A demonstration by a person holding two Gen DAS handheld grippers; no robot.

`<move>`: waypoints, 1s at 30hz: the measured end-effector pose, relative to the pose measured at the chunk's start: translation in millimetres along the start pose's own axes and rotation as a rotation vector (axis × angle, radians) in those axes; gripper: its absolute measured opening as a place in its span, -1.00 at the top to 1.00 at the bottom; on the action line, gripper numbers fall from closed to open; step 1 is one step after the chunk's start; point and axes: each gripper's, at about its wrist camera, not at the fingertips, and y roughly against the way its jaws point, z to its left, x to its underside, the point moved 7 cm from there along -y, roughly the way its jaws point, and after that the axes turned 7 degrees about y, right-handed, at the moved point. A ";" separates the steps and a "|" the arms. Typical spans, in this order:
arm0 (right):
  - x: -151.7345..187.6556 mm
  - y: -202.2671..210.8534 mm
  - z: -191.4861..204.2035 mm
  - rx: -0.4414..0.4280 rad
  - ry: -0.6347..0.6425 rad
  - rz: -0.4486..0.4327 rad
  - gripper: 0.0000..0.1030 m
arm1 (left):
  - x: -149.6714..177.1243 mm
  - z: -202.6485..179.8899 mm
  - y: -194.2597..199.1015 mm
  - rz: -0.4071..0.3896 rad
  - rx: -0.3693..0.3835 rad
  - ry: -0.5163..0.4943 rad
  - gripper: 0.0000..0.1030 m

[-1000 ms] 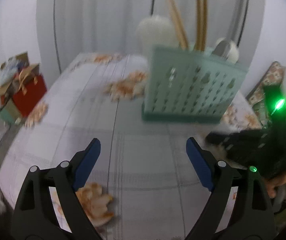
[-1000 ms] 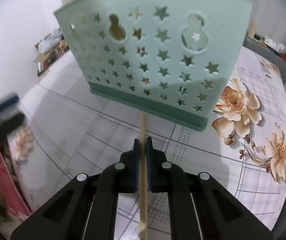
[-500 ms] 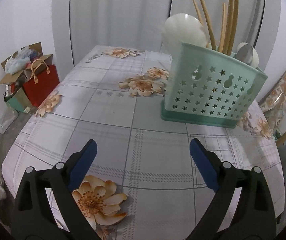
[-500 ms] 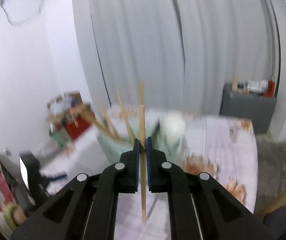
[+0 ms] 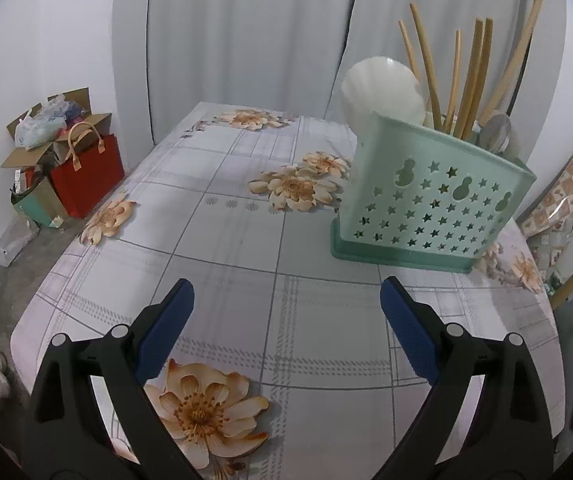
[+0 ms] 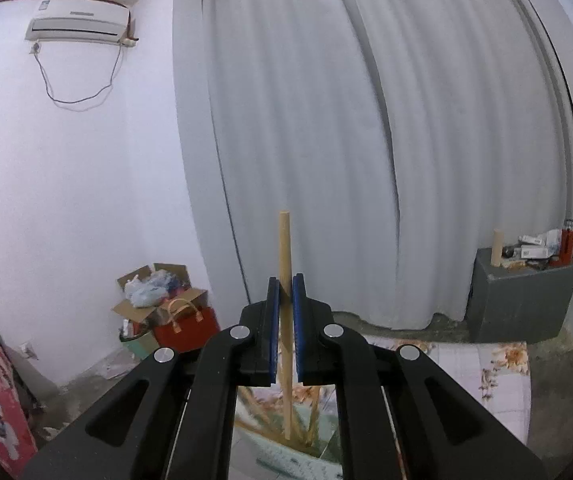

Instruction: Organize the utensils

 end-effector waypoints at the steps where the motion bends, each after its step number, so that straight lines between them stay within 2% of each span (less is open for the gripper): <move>1: 3.3 -5.2 1.4 0.009 0.006 0.006 0.87 | -0.8 0.5 0.4 -0.004 0.004 0.007 -0.75; 5: 33.5 -32.3 3.3 0.074 0.078 0.061 0.87 | -2.7 1.3 0.5 -0.013 0.010 0.023 -0.76; 8: 69.9 -50.5 1.5 0.082 0.097 0.148 0.86 | -4.0 1.0 3.1 -0.022 0.014 0.029 -0.76; 10: 84.6 -52.3 -2.4 0.085 0.081 0.183 0.85 | -5.4 0.4 5.7 -0.030 0.016 0.024 -0.76; 13: 89.2 -41.4 -9.7 0.081 0.045 0.180 0.71 | -8.3 0.3 10.0 -0.048 0.010 0.015 -0.77; 15: 87.9 -25.1 -18.3 0.093 0.011 0.157 0.50 | -10.7 0.6 12.5 -0.059 0.002 0.012 -0.77; 20: 92.6 20.3 -29.8 0.106 -0.075 0.123 0.14 | -19.1 -3.3 23.2 -0.104 -0.018 0.008 -0.77; 24: 122.5 39.3 -18.6 0.139 -0.081 0.185 -0.19 | -21.2 -10.4 27.4 -0.113 -0.038 -0.012 -0.77; 25: 135.4 44.1 -14.7 0.165 -0.076 0.210 -0.24 | -21.1 -12.5 28.4 -0.114 -0.046 -0.016 -0.77; 27: 154.2 49.4 -11.6 0.210 -0.081 0.245 -0.47 | -20.6 -15.9 30.2 -0.117 -0.056 -0.021 -0.77; 30: 183.4 51.5 -8.9 0.284 -0.095 0.314 -0.65 | -18.4 -21.0 31.2 -0.115 -0.084 -0.039 -0.77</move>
